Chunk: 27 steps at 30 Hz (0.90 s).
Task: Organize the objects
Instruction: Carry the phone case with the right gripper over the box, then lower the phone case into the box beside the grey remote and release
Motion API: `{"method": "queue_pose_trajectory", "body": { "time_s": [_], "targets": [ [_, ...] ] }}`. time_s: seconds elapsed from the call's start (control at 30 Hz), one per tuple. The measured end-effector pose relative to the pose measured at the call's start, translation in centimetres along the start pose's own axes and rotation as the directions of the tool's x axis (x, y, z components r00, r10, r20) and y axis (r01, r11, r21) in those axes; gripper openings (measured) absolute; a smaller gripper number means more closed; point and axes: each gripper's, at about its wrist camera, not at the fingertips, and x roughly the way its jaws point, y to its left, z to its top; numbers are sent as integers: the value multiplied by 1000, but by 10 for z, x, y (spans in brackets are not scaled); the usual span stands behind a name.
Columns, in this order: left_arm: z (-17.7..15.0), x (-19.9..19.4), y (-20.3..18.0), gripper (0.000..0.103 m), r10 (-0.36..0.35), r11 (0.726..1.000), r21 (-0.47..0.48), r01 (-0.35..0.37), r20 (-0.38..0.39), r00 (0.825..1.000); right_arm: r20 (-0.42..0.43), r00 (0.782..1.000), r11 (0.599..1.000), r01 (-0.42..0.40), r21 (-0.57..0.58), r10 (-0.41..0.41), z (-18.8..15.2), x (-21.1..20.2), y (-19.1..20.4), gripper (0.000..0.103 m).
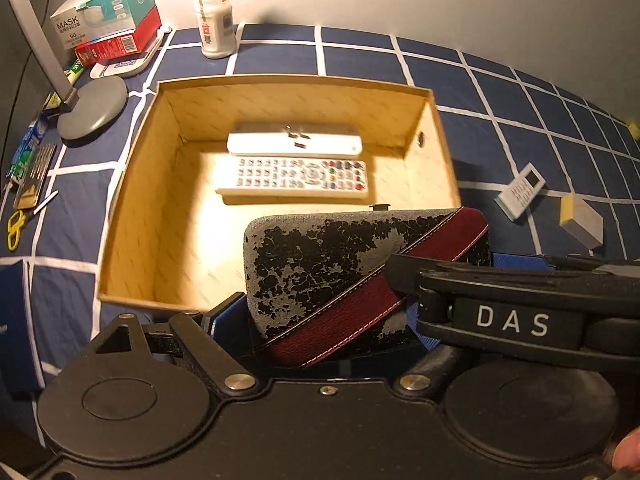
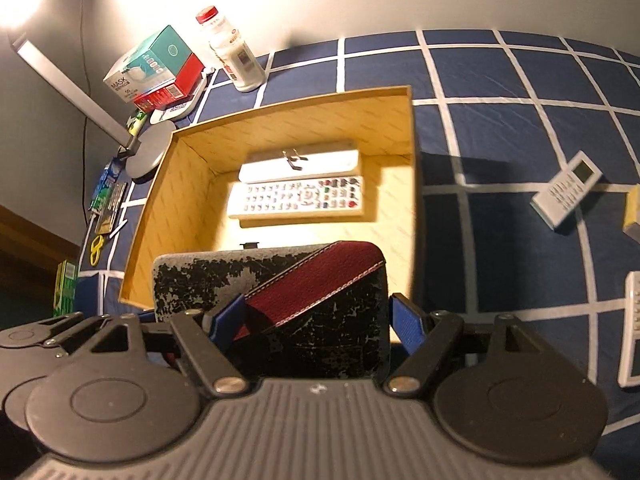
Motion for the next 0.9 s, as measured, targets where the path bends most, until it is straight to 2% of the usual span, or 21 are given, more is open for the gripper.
{"method": "queue_pose_trajectory", "body": {
  "time_s": [0.27,0.5,0.9],
  "targets": [
    [22,25,33,84,-21,1000,12,22,-33,999,-20,1000,1000,22,20,-22,20,33,24,77],
    [40,59,51,84,-43,999,29,45,-83,996,-58,997,998,47,50,-44,36,71,30,77],
    [51,128,71,84,-88,995,28,97,-224,971,-183,979,988,109,111,-87,44,139,19,77]
  ]
}}
